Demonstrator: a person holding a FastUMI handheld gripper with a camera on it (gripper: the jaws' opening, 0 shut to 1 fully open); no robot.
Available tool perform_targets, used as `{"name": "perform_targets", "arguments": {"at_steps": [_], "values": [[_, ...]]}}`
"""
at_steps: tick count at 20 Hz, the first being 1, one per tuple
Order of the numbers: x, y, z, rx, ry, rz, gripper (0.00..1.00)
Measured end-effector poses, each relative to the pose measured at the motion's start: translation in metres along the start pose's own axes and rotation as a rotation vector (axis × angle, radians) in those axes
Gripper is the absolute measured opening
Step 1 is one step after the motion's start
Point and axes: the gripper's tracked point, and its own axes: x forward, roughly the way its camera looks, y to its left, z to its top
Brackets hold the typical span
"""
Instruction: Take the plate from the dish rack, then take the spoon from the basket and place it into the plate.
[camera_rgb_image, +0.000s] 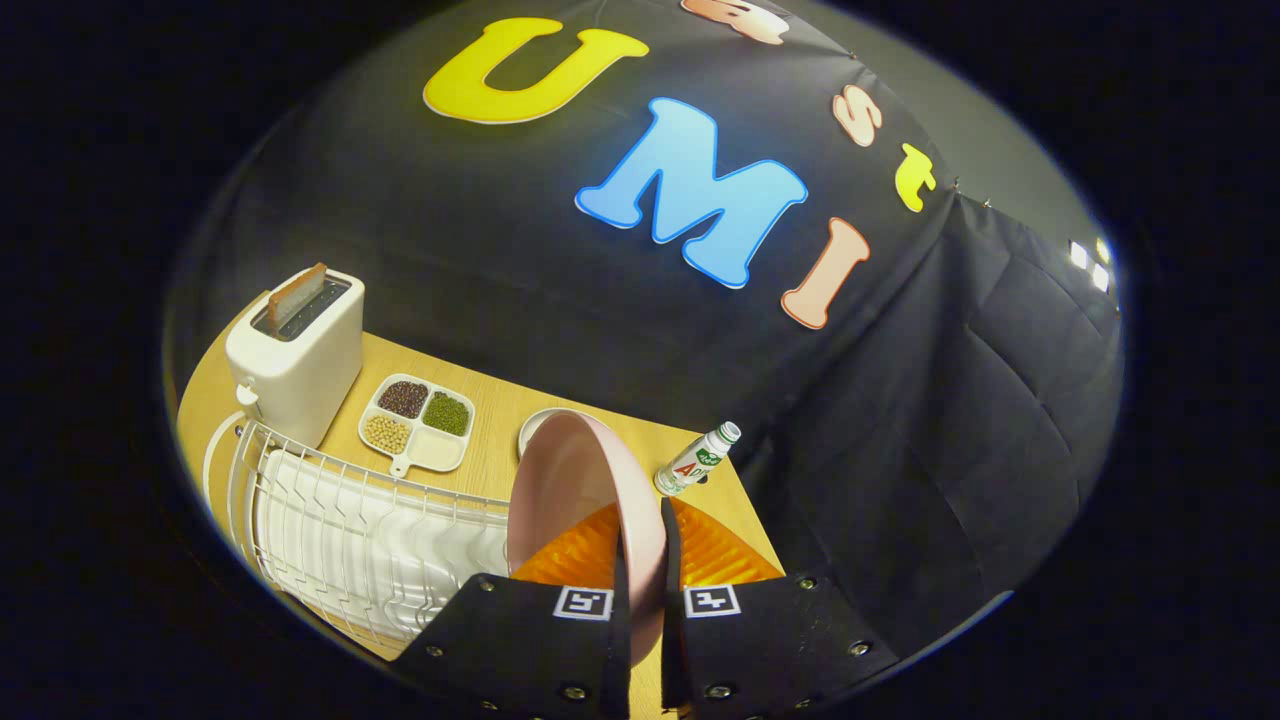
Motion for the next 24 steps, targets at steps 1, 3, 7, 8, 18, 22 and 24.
{"name": "perform_targets", "arguments": {"at_steps": [1, 3, 7, 8, 18, 22, 24], "values": [[-0.003, -0.007, 0.0, 0.009, -0.013, 0.014, 0.12], [-0.006, -0.029, -0.006, 0.026, -0.023, 0.008, 0.12], [-0.018, -0.065, -0.016, 0.07, -0.042, 0.02, 0.12], [-0.02, -0.073, -0.02, 0.076, -0.044, 0.024, 0.12], [-0.044, -0.142, -0.063, 0.168, -0.048, 0.112, 0.12], [-0.056, -0.159, -0.088, 0.237, -0.035, 0.206, 0.12], [-0.059, -0.163, -0.104, 0.255, -0.031, 0.284, 0.12]]}}
